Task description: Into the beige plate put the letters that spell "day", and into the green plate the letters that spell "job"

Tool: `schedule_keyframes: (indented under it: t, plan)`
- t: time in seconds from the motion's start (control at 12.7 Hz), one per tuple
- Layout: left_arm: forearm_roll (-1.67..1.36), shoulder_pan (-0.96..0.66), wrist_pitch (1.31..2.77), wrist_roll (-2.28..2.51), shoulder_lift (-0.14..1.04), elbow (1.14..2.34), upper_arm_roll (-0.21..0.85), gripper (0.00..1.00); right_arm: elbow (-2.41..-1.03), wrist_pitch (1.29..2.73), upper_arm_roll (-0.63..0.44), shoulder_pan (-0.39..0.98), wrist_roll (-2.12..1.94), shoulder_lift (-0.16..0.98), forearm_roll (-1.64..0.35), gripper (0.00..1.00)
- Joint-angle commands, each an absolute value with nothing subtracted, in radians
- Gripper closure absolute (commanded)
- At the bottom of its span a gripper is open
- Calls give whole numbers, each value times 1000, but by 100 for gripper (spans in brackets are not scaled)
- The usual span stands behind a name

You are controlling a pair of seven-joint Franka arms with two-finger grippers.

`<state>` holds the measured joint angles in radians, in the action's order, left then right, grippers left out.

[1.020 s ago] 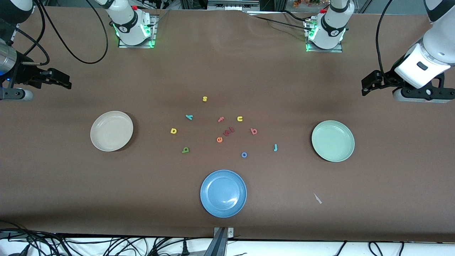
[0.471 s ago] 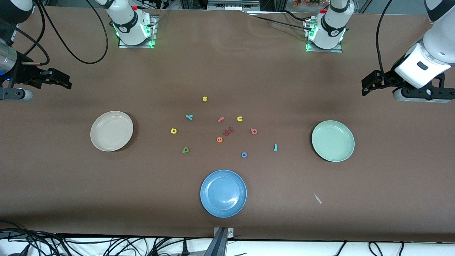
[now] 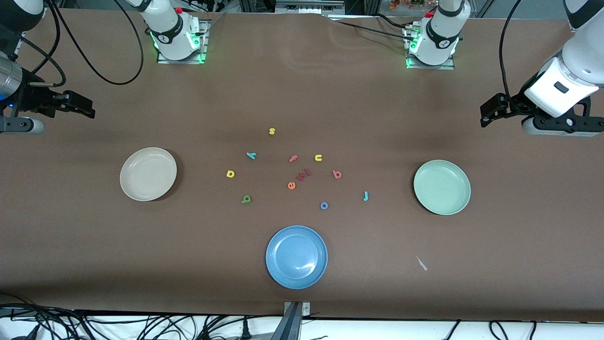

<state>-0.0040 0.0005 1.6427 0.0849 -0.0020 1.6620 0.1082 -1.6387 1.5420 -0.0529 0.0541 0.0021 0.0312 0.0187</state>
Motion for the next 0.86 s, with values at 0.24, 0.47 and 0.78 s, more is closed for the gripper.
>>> schedule_keyframes:
  t: [0.24,0.47,0.78]
  plan:
    - [-6,9,1617,74,8,1632,112,0,-1637,1532,-49,51,-3,26,20,0]
    - [-6,9,1617,74,8,1632,110,0,-1637,1532,-49,51,-3,26,20,0]
    - [-6,9,1617,74,8,1632,112,0,-1637,1531,-49,51,3,28,20,0]
